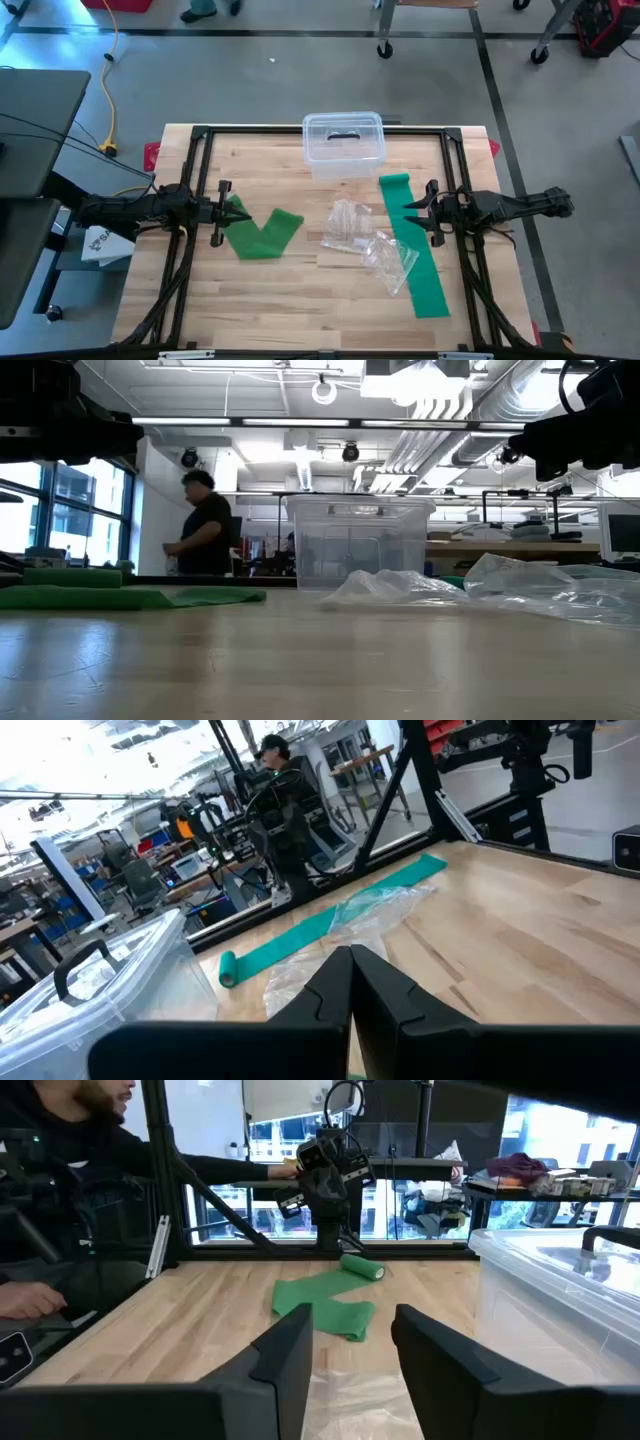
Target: Roll bandage
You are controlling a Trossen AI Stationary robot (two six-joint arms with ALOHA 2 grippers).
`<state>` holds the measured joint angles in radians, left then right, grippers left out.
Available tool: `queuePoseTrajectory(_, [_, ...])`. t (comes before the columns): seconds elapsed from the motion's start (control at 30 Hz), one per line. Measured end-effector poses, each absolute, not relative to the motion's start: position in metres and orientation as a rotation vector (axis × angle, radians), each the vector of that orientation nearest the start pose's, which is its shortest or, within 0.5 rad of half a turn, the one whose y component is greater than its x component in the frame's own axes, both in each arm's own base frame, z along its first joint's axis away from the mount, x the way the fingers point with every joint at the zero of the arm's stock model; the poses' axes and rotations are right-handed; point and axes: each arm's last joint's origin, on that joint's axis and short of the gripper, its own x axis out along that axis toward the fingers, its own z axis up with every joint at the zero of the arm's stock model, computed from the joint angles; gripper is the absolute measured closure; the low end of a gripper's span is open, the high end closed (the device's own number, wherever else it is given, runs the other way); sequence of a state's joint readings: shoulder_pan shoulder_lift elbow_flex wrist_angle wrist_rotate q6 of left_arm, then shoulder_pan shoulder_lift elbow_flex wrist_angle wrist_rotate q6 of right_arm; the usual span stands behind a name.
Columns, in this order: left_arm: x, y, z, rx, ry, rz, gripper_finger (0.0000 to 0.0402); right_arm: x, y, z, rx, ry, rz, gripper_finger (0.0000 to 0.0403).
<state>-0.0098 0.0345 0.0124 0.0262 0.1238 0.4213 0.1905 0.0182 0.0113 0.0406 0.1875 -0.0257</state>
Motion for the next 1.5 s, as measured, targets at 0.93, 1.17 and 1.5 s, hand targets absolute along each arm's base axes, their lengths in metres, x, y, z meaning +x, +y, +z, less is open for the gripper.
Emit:
queuePoseTrajectory(0.93, [0.0988, -0.0046, 0.1677, 0.421, -0.033, -0.131, 0.0400, 0.0969, 0.0132, 0.1698, -0.019, -0.033, 0.002, 0.0265])
queuePoseTrajectory(1.17, [0.0989, -0.0046, 0.1676, 0.421, -0.033, -0.131, 0.0400, 0.0969, 0.0132, 0.1698, -0.019, -0.033, 0.002, 0.0265])
queuePoseTrajectory(1.5, [0.0988, -0.0045, 0.1677, 0.421, -0.033, -0.131, 0.0400, 0.0969, 0.0124, 0.1702, -0.012, -0.037, -0.019, 0.0265])
